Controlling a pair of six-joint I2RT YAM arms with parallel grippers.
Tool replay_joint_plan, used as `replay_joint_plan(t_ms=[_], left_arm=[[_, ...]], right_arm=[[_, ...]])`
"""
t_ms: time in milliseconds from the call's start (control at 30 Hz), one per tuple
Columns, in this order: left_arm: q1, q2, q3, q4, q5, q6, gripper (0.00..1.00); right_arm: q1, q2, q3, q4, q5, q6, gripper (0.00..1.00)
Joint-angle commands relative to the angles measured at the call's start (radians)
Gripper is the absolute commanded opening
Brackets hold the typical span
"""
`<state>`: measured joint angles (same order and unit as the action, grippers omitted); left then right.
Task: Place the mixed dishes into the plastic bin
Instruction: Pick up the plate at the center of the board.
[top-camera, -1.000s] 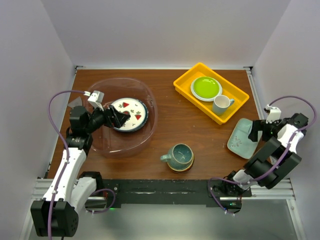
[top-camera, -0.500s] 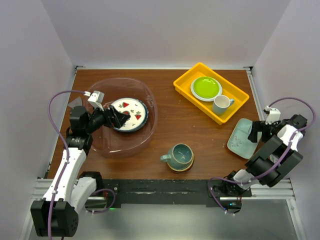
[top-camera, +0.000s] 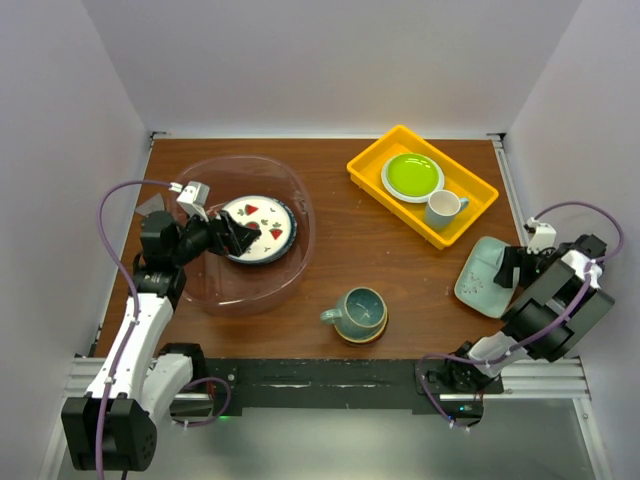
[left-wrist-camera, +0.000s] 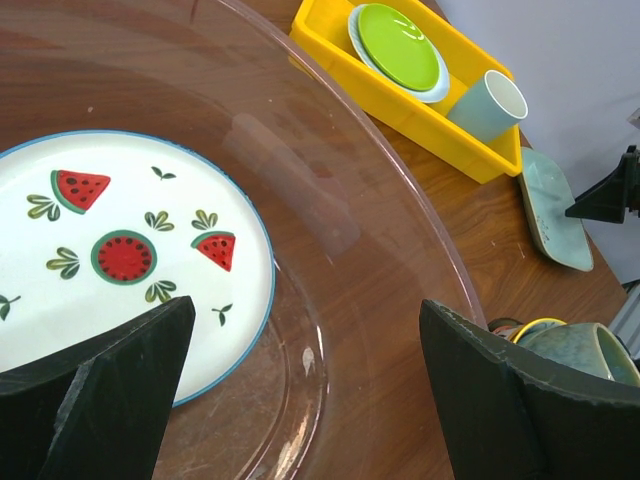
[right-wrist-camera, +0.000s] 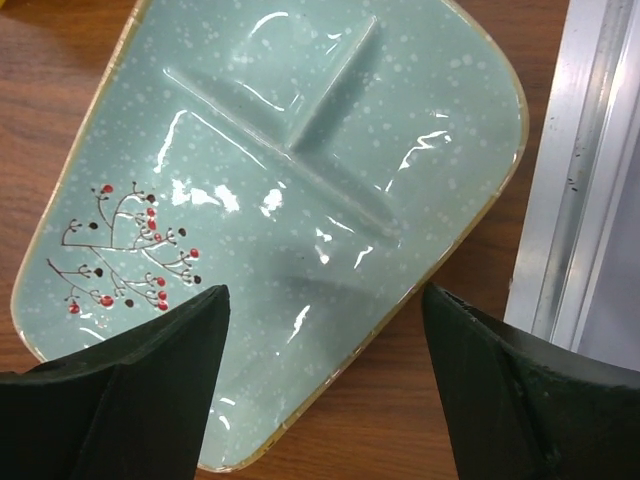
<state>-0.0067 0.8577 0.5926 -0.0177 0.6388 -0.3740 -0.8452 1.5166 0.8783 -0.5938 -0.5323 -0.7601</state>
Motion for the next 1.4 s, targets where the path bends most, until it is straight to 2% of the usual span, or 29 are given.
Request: replay_joint_plan(t_ms=[0,300,533,733,900,1167,1367], left_arm=[[0.007,0.006,0.006,0.025,-0.008,0.023,1.00],[0.007,0.006,0.009,0.024,-0.010,0.023,1.00],[0.007,0.004,0.010,0.022,-0.010,0.024,1.00],[0.007,0.001,0.010,0.021,-0.010,0.026,1.00],[0.007,0.001,0.012,0.019,-0.010,0.027,1.00],[0.007,0.004,0.012,0.021,-0.005,0.027,1.00],[0.007,0.003,0.010,0.024,0.012,0.026,1.00]], right_arm=[[-0.005,0.039,-0.007,0.042,0.005,0.007,0.77],[-0.003,0.096,-0.027,0.077,0.017,0.031,0.57],[-0.005,0.099,-0.047,0.101,0.018,0.054,0.35],[-0.015,0.047,-0.068,0.114,0.020,0.062,0.13],[-0.049,-0.007,-0.062,0.100,0.009,0.056,0.01],[-0.147,-0.087,0.008,-0.023,-0.086,-0.028,0.00],[-0.173,-0.168,0.047,-0.122,-0.162,-0.100,0.00]])
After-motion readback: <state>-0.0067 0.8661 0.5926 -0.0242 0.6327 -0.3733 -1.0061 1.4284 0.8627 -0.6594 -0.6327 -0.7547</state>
